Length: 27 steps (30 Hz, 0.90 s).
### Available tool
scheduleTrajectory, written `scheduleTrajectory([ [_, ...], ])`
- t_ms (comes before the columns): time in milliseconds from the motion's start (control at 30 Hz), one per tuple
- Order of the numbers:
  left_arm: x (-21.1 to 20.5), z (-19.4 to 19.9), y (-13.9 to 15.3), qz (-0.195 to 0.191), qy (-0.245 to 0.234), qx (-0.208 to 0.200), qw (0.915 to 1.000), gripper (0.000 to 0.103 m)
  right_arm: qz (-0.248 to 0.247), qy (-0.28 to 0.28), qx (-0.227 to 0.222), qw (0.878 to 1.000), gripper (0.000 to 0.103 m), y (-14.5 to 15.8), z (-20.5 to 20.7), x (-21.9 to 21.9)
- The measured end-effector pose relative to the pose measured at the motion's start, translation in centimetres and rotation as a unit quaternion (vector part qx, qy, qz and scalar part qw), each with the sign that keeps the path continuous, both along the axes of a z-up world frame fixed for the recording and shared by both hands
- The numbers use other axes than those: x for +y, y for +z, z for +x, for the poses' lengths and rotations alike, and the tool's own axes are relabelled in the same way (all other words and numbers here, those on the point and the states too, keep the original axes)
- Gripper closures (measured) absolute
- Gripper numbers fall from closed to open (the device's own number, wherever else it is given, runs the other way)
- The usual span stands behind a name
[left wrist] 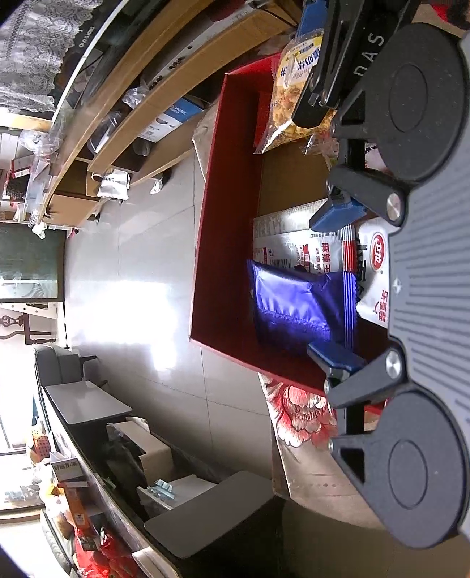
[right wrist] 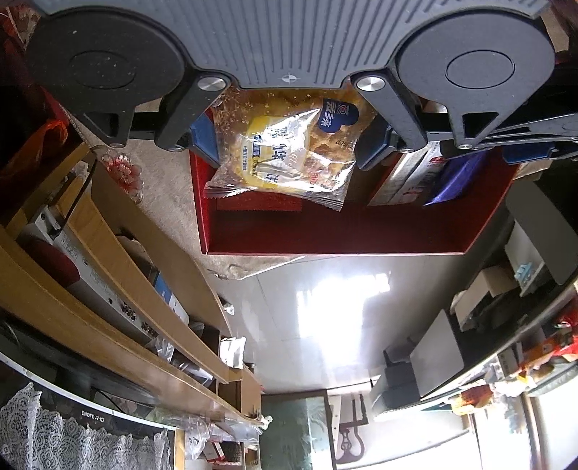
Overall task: Organize snacks
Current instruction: 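Release the blue pouch with left tool while right tool drops the pastry bag into the box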
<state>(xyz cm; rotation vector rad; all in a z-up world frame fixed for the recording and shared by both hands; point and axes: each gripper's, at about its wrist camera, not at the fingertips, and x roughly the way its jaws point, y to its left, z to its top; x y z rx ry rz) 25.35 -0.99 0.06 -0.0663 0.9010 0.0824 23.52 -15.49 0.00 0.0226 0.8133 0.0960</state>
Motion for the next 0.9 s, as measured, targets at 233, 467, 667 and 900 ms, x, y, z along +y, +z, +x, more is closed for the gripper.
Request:
scheduleTrajectory([
  [233,0.3,-0.7,0.9,-0.010,-0.005,-0.008,0.9999,0.033,-0.004,0.000,-0.005,1.000,0.017,0.3,-0.2,-0.3],
  [467,1.1,-0.9,1.1,-0.026,-0.001,-0.005,0.9997,0.032,0.007,-0.001,-0.009,1.000,0.015,0.5,0.0,-0.4],
  [667,1.8,-0.9,1.1,-0.027,0.004,-0.003,0.9996,0.032,0.011,0.007,-0.009,1.000,0.012,0.4,0.3,-0.1],
  [900,2.7,-1.3,1.3,-0.031,0.009,-0.004,0.9995,0.032,0.008,0.020,-0.004,1.000,0.006,0.6,0.2,0.4],
])
